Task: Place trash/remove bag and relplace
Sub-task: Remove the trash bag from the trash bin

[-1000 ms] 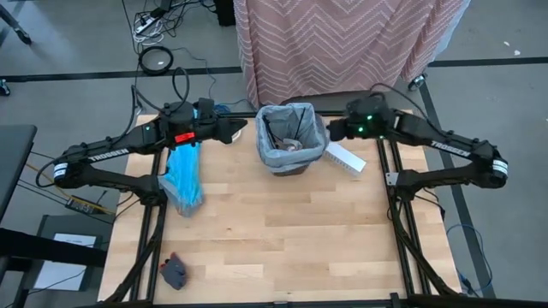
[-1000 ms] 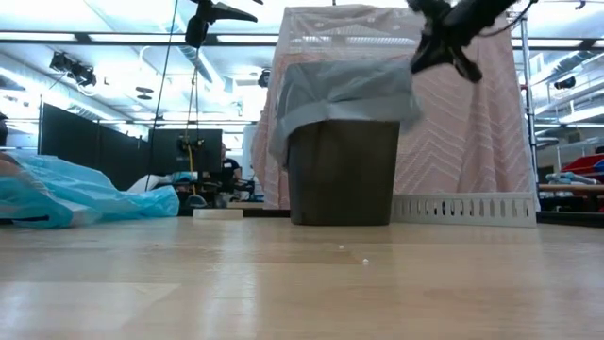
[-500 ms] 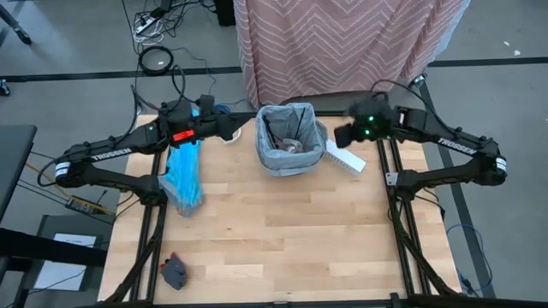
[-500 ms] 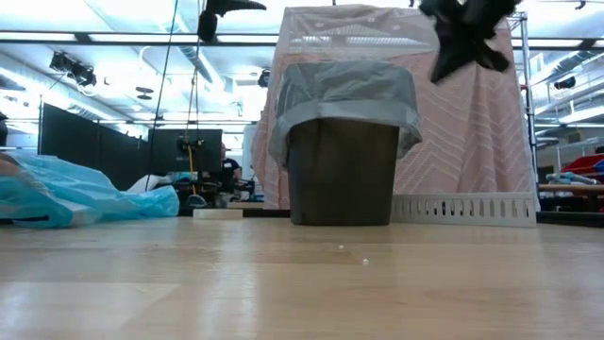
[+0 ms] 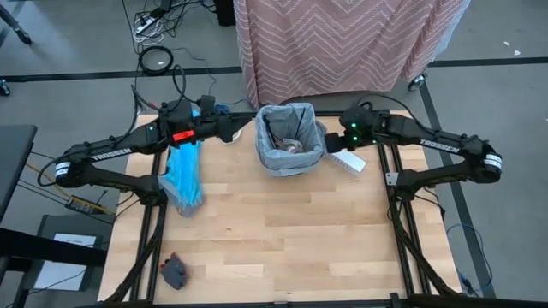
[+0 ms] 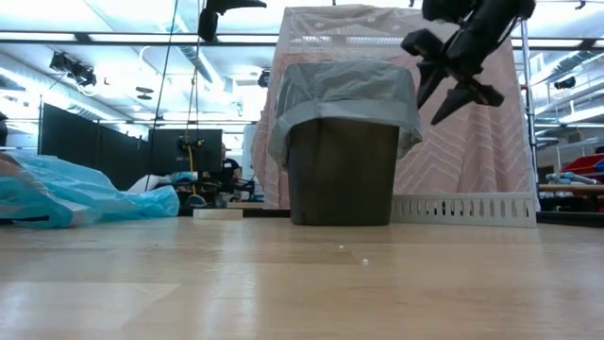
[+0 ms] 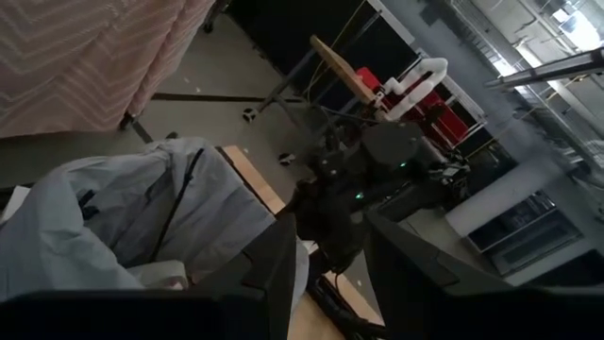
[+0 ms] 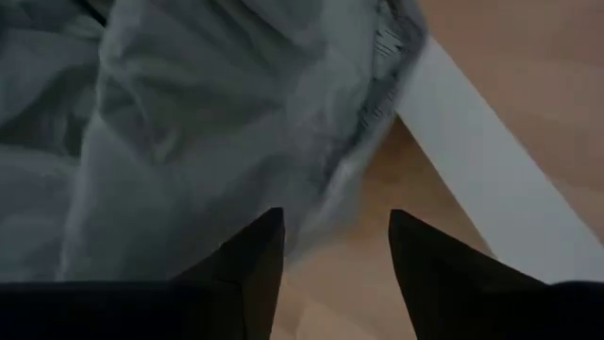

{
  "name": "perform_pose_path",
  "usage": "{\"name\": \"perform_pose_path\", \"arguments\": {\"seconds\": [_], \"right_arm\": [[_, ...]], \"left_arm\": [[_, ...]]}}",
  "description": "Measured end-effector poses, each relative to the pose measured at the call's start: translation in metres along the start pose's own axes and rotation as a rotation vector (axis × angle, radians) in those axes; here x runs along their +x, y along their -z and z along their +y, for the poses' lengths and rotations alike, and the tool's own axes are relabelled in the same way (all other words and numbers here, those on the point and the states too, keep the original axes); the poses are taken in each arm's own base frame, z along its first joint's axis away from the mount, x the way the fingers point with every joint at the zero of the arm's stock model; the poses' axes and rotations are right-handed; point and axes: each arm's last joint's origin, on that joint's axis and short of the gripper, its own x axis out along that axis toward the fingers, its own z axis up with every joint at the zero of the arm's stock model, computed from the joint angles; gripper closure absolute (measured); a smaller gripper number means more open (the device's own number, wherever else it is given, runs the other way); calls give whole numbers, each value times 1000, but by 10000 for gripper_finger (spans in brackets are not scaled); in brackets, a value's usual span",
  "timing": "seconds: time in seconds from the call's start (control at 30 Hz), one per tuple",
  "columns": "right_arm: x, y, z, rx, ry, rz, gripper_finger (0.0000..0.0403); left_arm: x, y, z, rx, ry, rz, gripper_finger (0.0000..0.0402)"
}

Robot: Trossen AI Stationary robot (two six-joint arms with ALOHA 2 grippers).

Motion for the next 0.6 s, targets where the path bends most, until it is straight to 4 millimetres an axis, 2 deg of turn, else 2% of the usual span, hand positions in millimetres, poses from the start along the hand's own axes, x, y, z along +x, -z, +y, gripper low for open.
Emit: {"name": "perform_pose_path", "arguments": {"seconds": [0.23, 0.47, 0.53, 0.6], "right_arm": [[18, -3, 5, 5, 9, 17, 250], [25, -5, 3, -12, 44, 14, 282], [27, -7, 1, -3, 69, 11, 301], [29, -8, -2, 2, 90, 12, 337]], "left_arm": [[0, 0, 0, 0, 2, -1, 270], [0, 0, 0, 28, 3, 0, 270], [0, 0, 0, 31, 2, 0, 270], [0, 0, 0, 46, 6, -4, 270]]}}
